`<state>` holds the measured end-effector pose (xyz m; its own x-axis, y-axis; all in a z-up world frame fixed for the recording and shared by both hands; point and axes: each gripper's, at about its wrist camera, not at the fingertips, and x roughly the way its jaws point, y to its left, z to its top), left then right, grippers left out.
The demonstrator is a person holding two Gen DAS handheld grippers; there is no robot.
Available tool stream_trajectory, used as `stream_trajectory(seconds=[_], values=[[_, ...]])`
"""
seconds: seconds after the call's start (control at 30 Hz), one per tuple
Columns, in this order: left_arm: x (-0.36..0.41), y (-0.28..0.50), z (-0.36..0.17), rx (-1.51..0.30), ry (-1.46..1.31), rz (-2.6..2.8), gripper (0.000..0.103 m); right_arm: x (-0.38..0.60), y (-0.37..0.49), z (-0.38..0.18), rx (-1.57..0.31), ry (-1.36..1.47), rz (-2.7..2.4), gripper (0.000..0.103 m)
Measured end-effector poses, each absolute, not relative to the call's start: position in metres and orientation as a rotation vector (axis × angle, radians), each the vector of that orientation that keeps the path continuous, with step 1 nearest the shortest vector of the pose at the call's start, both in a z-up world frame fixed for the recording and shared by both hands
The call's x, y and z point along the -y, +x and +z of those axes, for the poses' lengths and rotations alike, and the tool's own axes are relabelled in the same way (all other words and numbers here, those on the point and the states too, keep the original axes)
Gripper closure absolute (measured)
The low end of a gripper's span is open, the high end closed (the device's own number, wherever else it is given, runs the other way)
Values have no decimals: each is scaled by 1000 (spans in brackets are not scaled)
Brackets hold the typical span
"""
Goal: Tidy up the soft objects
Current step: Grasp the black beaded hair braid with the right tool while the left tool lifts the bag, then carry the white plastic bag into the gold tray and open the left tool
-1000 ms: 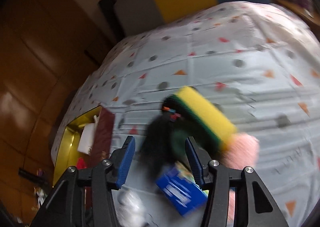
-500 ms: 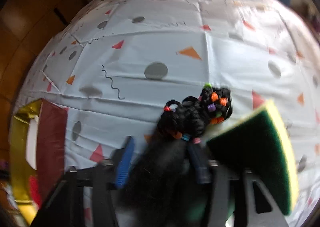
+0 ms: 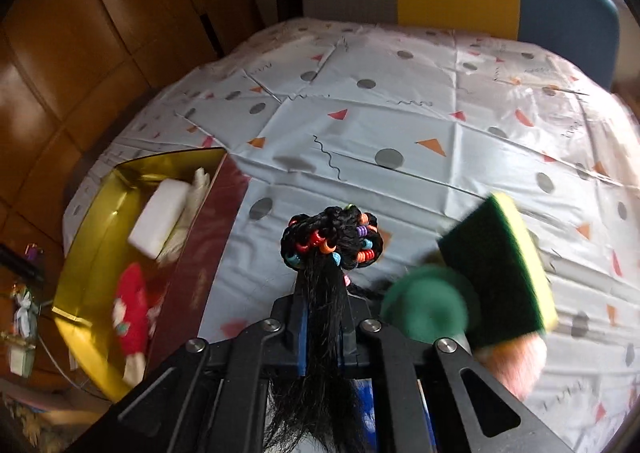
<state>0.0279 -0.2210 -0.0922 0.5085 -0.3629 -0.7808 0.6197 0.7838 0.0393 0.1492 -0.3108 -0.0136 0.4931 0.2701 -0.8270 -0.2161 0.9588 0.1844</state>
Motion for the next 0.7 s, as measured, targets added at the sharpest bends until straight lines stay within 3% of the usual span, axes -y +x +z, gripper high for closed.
stream_trajectory(seconds=[0.4,0.5,0.57,0.63,0.7], values=[[205,7,-73,-872,321,-607,65,325,64,-66,-1173,8,397,95],[201,2,-69,-865,323,-603,65,332,59,-77,-1163,79,390,91],[199,0,-66,-860,319,-601,65,337,60,-80,-1150,109,383,83],[197,1,-63,-854,309,-601,65,339,62,-78,-1130,128,382,55],[194,-2,-57,-840,295,-600,65,338,64,-79,-1131,139,388,49]])
